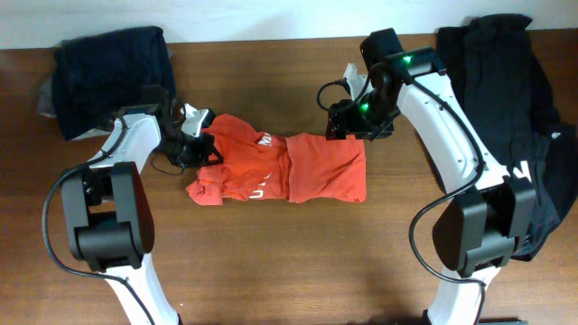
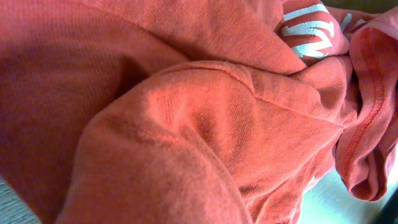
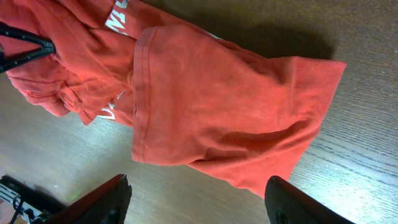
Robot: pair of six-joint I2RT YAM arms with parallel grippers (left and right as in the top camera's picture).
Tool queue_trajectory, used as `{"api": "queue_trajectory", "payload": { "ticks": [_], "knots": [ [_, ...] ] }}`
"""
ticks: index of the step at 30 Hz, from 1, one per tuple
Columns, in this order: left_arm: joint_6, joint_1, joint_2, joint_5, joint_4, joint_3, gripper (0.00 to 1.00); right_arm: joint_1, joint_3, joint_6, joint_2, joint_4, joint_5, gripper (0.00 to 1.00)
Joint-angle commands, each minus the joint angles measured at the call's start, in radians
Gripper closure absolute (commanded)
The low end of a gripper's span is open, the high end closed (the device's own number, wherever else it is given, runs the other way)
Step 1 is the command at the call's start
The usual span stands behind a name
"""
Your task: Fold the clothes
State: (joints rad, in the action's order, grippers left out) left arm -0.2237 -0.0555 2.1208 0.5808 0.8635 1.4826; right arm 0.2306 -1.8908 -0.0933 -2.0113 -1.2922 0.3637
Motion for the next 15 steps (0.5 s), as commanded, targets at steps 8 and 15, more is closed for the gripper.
{"api": "queue_trajectory", "payload": {
  "ticks": [8, 15],
  "knots": [
    [-0.010, -0.167, -0.044, 0.034, 0.034, -0.001, 0.99, -0.005, -0.015, 0.034, 0.015, -0.021, -0.018, 0.27],
    [-0.070, -0.218, -0.126, 0.025, 0.066, -0.001, 1.00, -0.005, -0.015, 0.034, 0.015, -0.015, -0.028, 0.27]
  ]
}}
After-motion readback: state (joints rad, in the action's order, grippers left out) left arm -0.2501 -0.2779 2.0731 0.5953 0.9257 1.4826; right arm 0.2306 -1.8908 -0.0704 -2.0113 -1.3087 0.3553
